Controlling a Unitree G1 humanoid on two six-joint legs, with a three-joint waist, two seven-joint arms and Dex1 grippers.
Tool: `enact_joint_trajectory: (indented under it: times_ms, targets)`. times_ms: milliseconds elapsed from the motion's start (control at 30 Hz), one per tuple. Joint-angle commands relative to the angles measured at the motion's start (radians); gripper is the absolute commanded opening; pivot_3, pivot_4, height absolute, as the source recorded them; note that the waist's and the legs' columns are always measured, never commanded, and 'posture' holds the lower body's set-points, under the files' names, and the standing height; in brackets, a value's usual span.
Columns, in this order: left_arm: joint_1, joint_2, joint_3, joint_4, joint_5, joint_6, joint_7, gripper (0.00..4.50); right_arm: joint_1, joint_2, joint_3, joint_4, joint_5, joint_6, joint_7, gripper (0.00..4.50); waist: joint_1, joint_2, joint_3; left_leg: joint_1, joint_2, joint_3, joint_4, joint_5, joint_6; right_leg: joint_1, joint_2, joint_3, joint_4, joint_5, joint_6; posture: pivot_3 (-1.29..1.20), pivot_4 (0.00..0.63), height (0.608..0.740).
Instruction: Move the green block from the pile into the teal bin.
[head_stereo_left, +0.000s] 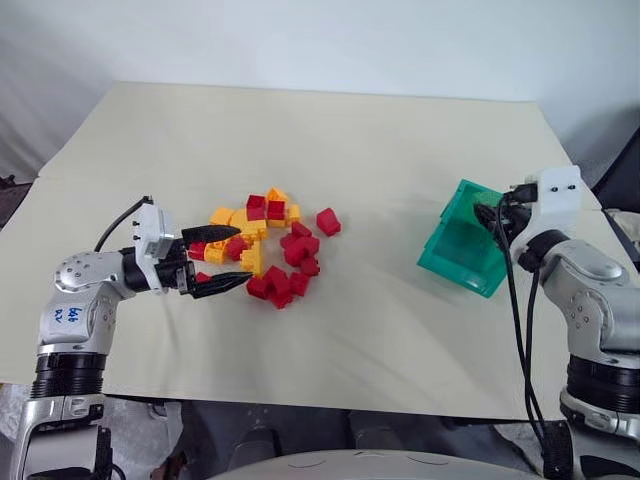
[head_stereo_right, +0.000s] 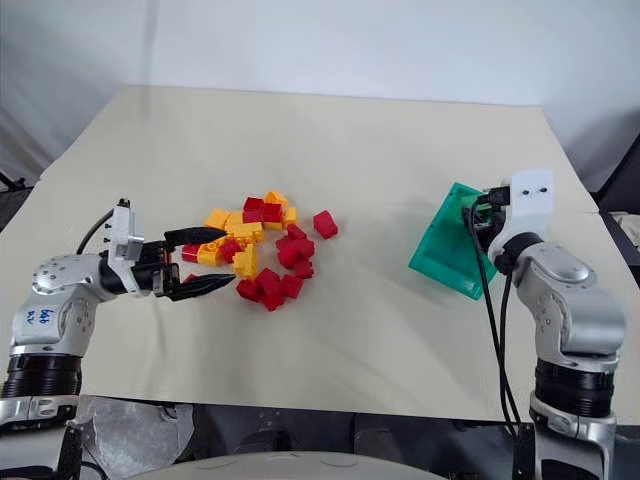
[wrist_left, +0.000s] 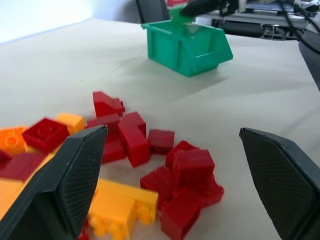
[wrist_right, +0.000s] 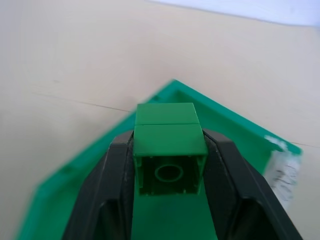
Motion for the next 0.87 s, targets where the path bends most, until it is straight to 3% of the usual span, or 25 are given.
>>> enact_joint_trajectory:
  times_ms: [33, 200, 367, 500, 600, 733, 867]
  targets:
    - [-0.017, 0.000, 0.000, 0.006, 0.003, -0.019, -0.006, 4.50, -0.017, -0.025, 0.024, -0.006, -0.015, -0.068, 0.043, 2.79, -0.002, 0.000, 0.000, 0.000, 0.000, 0.000, 0.000, 0.000, 0.000, 0.000, 0.000, 0.000, 0.000, 0.000, 0.000, 0.00, 0.150, 0.740]
    - [-0.001, 0.011, 0.019, -0.019, 0.005, 0.023, 0.054, 4.50, 0.023, -0.043, -0.003, -0.074, 0.013, -0.078, 0.079, 4.47, -0.006, 0.000, 0.000, -0.001, 0.000, 0.000, 0.000, 0.000, 0.000, 0.000, 0.000, 0.000, 0.000, 0.000, 0.000, 0.00, 0.150, 0.740]
    - [0.024, 0.016, 0.063, -0.063, -0.015, 0.059, 0.128, 4.50, 0.125, -0.138, -0.027, -0.197, 0.132, -0.127, 0.311, 4.47, -0.002, 0.000, 0.000, -0.001, 0.000, -0.001, 0.000, 0.000, 0.000, 0.000, 0.000, 0.000, -0.001, 0.000, 0.001, 0.00, 0.150, 0.740]
    - [0.095, 0.053, 0.102, -0.074, -0.034, 0.069, 0.088, 4.50, 0.243, -0.267, -0.010, -0.252, 0.219, -0.213, 0.608, 4.47, -0.008, 0.000, 0.000, 0.000, 0.001, -0.001, -0.001, 0.000, 0.000, 0.001, 0.000, 0.000, -0.001, 0.000, 0.001, 0.00, 0.150, 0.740]
    - [0.160, 0.082, 0.131, -0.064, -0.020, 0.041, 0.074, 4.50, 0.293, -0.336, 0.063, -0.184, 0.176, -0.318, 0.758, 4.47, -0.015, 0.000, 0.000, 0.002, 0.001, -0.001, 0.000, 0.000, 0.000, 0.003, 0.001, 0.000, -0.001, 0.000, 0.001, 0.00, 0.150, 0.740]
    - [0.217, 0.102, 0.172, -0.059, -0.025, 0.023, 0.077, 4.50, 0.270, -0.346, 0.153, -0.078, 0.111, -0.447, 0.848, 4.47, -0.014, -0.001, 0.001, 0.004, 0.001, 0.001, 0.000, 0.000, 0.000, 0.004, 0.000, 0.000, -0.001, 0.000, 0.001, 0.00, 0.150, 0.740]
    - [0.254, 0.105, 0.199, -0.058, -0.023, -0.004, 0.071, 4.50, 0.213, -0.305, 0.182, -0.029, 0.100, -0.476, 0.827, 4.47, -0.013, -0.001, 0.001, 0.004, 0.001, 0.001, 0.001, 0.000, 0.000, 0.004, 0.000, 0.000, 0.000, 0.000, 0.001, 0.00, 0.150, 0.740]
